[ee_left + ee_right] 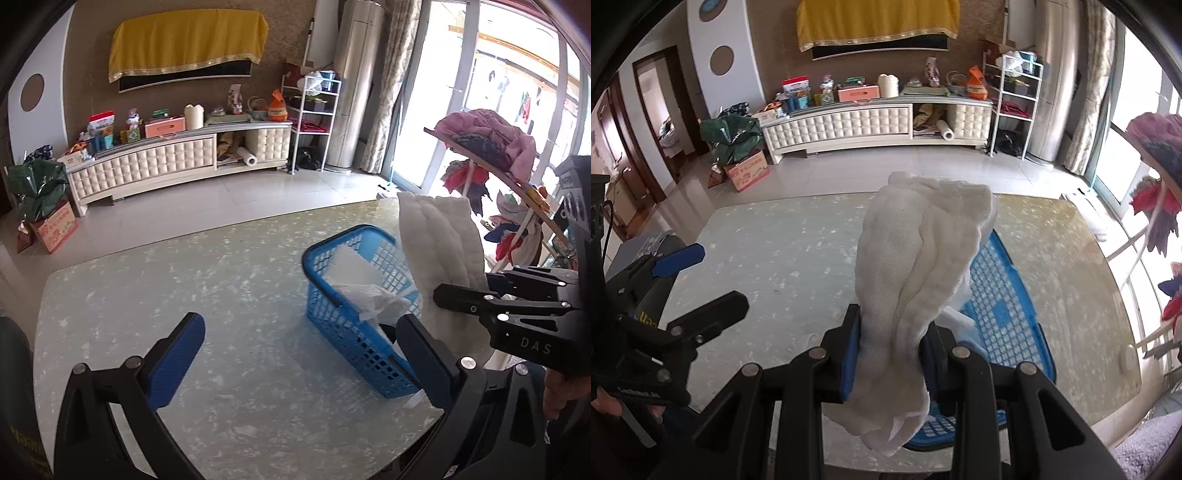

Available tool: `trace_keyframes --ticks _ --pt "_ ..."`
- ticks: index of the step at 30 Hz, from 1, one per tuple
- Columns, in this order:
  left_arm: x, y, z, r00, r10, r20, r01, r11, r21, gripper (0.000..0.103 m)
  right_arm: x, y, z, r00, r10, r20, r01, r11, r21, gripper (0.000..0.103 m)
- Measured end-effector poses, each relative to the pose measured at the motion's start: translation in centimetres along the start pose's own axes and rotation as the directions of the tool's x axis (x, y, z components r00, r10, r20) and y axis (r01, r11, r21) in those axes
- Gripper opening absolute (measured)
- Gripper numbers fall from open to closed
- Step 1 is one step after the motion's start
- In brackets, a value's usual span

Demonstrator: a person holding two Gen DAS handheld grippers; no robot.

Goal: Organize soft objects
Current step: 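Carry the white towel over the blue basket with the right gripper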

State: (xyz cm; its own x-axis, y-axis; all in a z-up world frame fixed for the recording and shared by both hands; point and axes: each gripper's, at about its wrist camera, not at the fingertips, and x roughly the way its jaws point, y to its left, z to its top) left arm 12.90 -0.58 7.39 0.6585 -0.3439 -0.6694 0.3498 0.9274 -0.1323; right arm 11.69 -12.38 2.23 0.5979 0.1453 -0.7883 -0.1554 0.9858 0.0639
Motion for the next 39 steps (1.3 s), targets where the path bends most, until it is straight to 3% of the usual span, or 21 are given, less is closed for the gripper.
trace_keyframes --ticks 24,39 --pt "4.2 -4.7 -0.7 0.996 -0.036 -0.087 0.044 0.994 0.095 0.103 2.5 -3.2 -1.7 0.995 -0.006 -0.101 0.022 0.988 0.153 0.029" --pt "6.5 -6.4 -1.0 0.989 -0.011 -0.145 0.031 0.989 0.142 0.103 4.0 -3.1 -1.9 0.981 -0.018 -0.192 0.052 0.983 0.176 0.031"
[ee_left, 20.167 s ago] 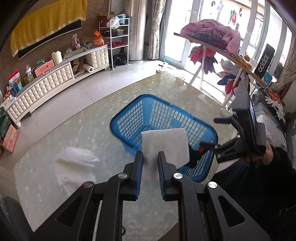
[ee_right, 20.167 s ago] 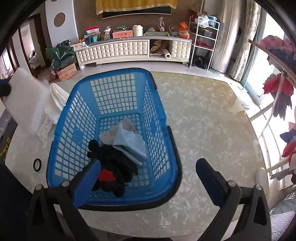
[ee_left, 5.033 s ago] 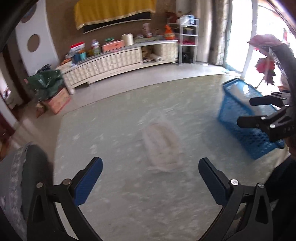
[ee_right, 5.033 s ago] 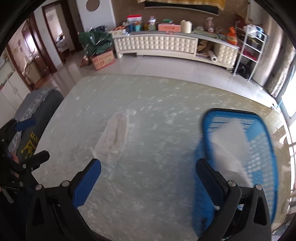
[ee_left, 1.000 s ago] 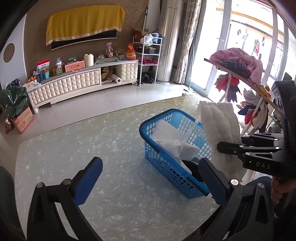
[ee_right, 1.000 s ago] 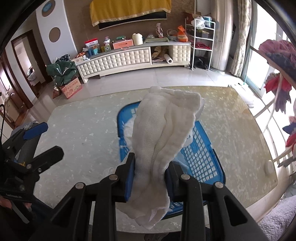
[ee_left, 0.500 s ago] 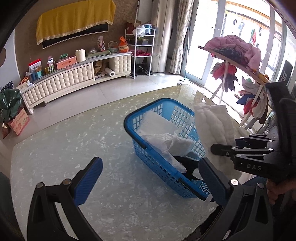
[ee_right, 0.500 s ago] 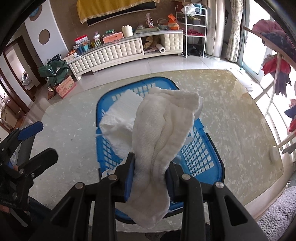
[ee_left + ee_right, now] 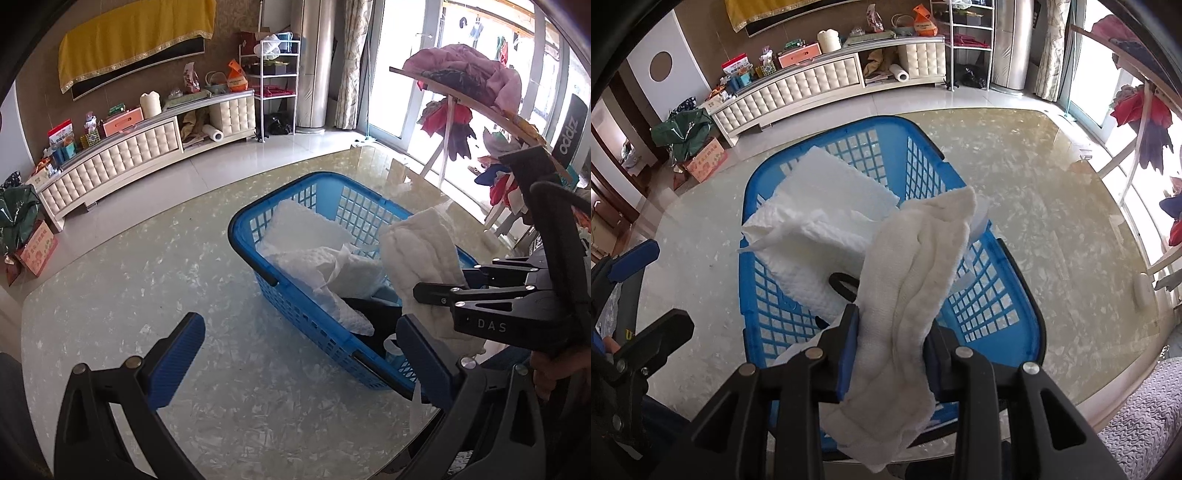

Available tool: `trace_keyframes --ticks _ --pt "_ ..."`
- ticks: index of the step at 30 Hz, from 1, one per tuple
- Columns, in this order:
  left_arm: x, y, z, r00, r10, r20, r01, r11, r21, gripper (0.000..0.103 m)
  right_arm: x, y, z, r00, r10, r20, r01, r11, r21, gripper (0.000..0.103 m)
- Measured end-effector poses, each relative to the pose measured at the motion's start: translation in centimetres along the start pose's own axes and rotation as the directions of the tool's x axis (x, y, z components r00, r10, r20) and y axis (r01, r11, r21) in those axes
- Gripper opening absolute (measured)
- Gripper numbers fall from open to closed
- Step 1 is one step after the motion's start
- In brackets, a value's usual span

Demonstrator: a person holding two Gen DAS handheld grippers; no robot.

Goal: Organize soft objects
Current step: 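Lower the towel into the basket and open the right gripper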

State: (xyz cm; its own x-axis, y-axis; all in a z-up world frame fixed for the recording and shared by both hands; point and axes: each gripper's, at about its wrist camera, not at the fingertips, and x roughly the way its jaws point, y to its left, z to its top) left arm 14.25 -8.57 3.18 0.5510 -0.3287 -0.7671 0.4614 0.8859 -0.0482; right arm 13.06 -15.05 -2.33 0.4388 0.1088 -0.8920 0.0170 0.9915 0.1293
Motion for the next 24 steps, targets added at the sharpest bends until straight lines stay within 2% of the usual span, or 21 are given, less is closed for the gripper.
trace_keyframes --ticks 5,9,11,13,17,19,21,24 --pt "0.1 0.1 -0.2 1.0 0.001 -0.007 -0.001 1.0 0.004 0.103 0.3 -0.3 -0.4 1.0 0.001 -0.017 -0.001 1.0 0.015 0.033" --pt "0.3 0.0 -0.2 1.0 0.0 -0.012 0.0 1.0 0.006 0.103 0.0 -0.7 -0.8 1.0 -0.014 -0.013 0.014 1.0 0.013 0.04" --pt "0.4 -0.1 -0.1 1.0 0.0 -0.016 0.0 1.0 0.008 0.103 -0.4 -0.9 -0.9 1.0 -0.028 -0.009 0.028 1.0 0.013 0.048" --pt "0.4 -0.2 -0.2 1.0 -0.002 -0.015 0.002 1.0 0.011 0.103 -0.9 -1.1 -1.0 0.999 -0.035 0.004 0.035 0.999 0.016 0.063" --pt "0.3 -0.3 -0.2 1.0 -0.006 -0.01 0.006 1.0 0.018 0.103 -1.7 -1.3 -0.9 0.998 -0.051 0.028 0.051 0.999 0.011 0.069" --pt "0.1 -0.2 -0.2 1.0 -0.009 -0.006 0.009 1.0 0.017 0.103 -1.9 -1.2 -0.8 0.998 -0.053 0.034 0.053 0.999 0.011 0.087" --pt "-0.1 -0.1 -0.2 1.0 -0.012 -0.002 0.012 1.0 0.015 0.103 -2.2 -1.3 -0.8 0.997 -0.059 0.049 0.058 0.998 0.009 0.091" --pt "-0.6 0.0 -0.2 1.0 -0.018 0.011 0.018 1.0 0.015 0.103 -2.5 -0.9 -0.7 0.996 -0.059 0.069 0.059 0.998 0.009 0.092"
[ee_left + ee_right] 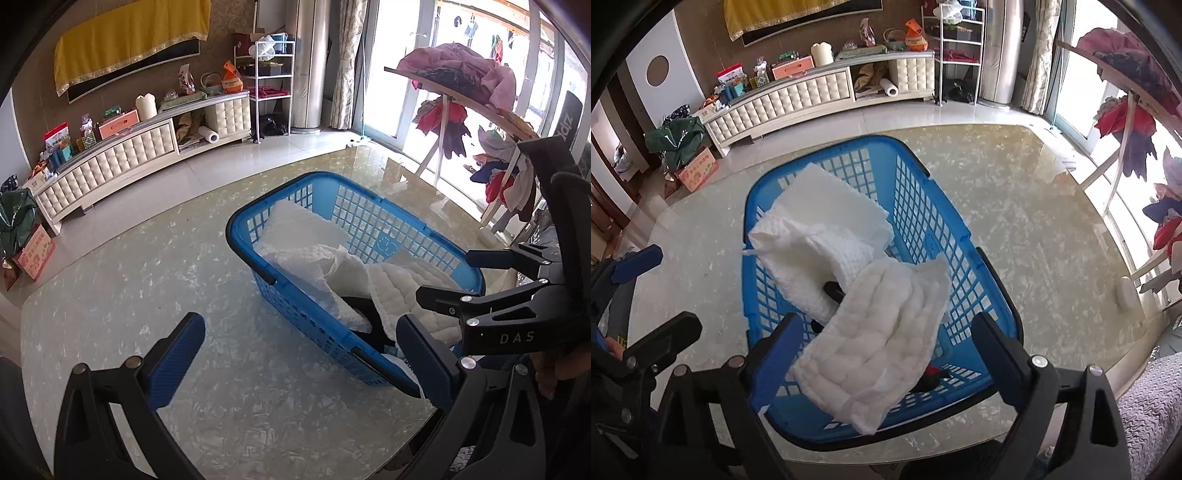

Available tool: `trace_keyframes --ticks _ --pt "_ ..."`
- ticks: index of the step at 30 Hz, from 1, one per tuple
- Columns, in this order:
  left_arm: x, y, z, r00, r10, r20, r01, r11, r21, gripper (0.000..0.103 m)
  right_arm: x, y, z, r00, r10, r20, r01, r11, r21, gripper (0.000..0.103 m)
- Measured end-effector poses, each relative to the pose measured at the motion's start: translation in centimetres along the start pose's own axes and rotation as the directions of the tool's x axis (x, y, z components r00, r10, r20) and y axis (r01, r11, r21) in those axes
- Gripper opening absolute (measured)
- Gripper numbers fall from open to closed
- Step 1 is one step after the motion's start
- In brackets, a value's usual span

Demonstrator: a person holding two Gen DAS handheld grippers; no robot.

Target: Organize soft objects

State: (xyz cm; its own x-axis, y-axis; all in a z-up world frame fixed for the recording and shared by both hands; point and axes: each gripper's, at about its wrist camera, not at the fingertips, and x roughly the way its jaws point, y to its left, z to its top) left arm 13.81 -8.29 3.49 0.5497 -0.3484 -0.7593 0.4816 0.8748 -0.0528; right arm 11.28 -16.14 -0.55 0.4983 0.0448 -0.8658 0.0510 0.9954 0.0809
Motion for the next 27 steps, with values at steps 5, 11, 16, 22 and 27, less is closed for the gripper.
trace_keyframes --ticks 5,11,16,22,27 --pt "-0.9 0.4 -0.1 1.0 0.003 0.026 -0.003 1.0 0.001 0.103 -0.6 0.4 0.3 0.999 -0.003 0.036 0.003 1.0 -0.008 0.102" --pt "-2.8 1.6 -0.6 0.997 -0.031 0.076 0.034 0.999 -0.035 0.103 -0.6 1.8 0.5 0.997 0.018 0.069 -0.015 0.999 -0.042 0.102" --pt "-4.9 3.1 -1.2 0.992 0.028 0.122 -0.02 0.998 -0.067 0.103 -0.9 3.3 0.7 0.993 0.041 0.109 -0.033 0.996 -0.077 0.102" --pt "-7.4 5.6 -2.5 0.976 0.123 0.179 -0.102 0.987 -0.124 0.103 -1.4 5.6 0.9 0.98 0.098 0.172 -0.074 0.988 -0.138 0.102" --pt "-9.9 7.9 -3.7 0.954 0.183 0.236 -0.14 0.972 -0.189 0.103 -1.6 7.3 1.4 0.968 0.147 0.203 -0.111 0.978 -0.177 0.102"
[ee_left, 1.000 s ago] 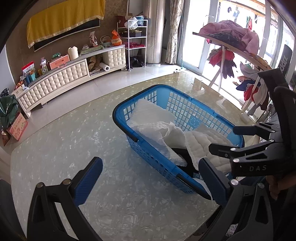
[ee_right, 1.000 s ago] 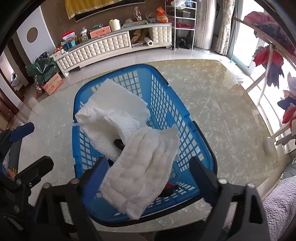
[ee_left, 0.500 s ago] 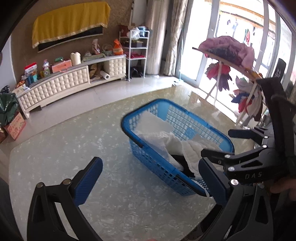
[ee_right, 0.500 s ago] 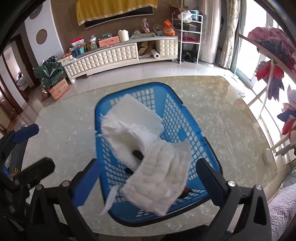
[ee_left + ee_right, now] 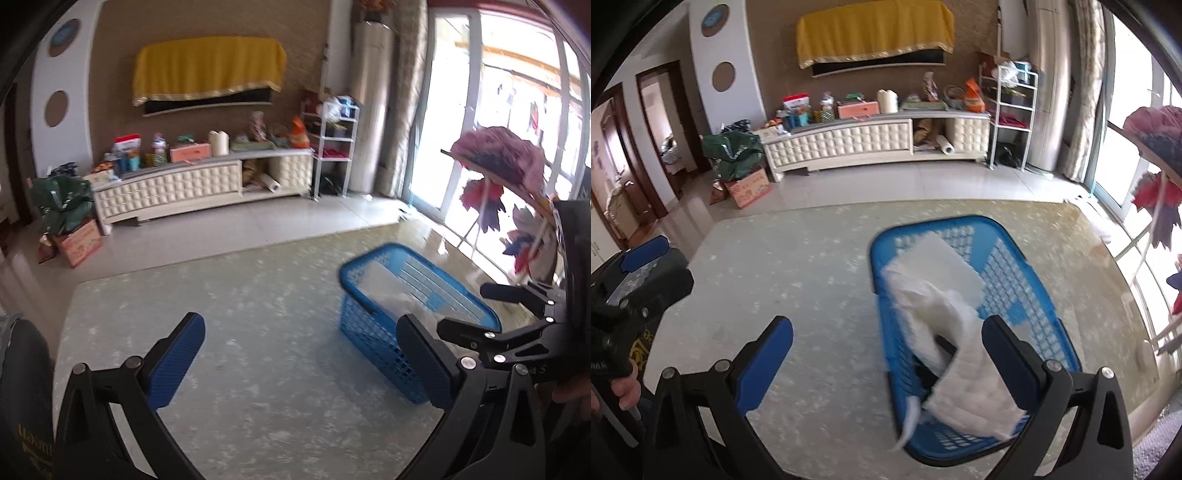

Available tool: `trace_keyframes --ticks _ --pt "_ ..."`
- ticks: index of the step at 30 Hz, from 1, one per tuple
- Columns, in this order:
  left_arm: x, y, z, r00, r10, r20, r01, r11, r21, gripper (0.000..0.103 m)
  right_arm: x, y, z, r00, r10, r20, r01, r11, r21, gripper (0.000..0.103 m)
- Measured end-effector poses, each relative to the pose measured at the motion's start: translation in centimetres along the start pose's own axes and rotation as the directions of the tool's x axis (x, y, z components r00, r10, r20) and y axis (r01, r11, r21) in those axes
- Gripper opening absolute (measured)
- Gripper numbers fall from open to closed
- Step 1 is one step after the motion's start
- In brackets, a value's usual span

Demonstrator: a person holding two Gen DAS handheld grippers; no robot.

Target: Organize soft objects

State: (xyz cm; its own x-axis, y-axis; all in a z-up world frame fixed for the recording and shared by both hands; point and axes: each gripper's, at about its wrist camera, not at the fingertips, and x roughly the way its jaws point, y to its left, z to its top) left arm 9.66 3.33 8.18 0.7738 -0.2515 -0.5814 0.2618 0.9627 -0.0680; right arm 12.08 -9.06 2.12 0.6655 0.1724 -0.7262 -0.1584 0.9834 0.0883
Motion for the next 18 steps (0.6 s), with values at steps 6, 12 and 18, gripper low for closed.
trace_keyframes --ticks 6,12,18 --pt "-2.5 3.0 -0.8 0.996 0.068 0.055 -0.066 0.997 -0.031 0.103 -0.1 1.7 1.0 0.996 0.056 0.069 -0.054 0.998 -0.029 0.103" --pt "-4.1 5.6 -1.8 0.988 0.132 0.076 -0.127 0.99 -0.063 0.103 0.6 4.2 1.3 0.99 0.111 0.092 -0.102 0.99 -0.096 0.103" --pt "-4.9 6.9 -2.3 0.983 0.159 0.087 -0.151 0.984 -0.089 0.103 1.5 5.6 1.3 0.986 0.143 0.09 -0.131 0.983 -0.131 0.103"
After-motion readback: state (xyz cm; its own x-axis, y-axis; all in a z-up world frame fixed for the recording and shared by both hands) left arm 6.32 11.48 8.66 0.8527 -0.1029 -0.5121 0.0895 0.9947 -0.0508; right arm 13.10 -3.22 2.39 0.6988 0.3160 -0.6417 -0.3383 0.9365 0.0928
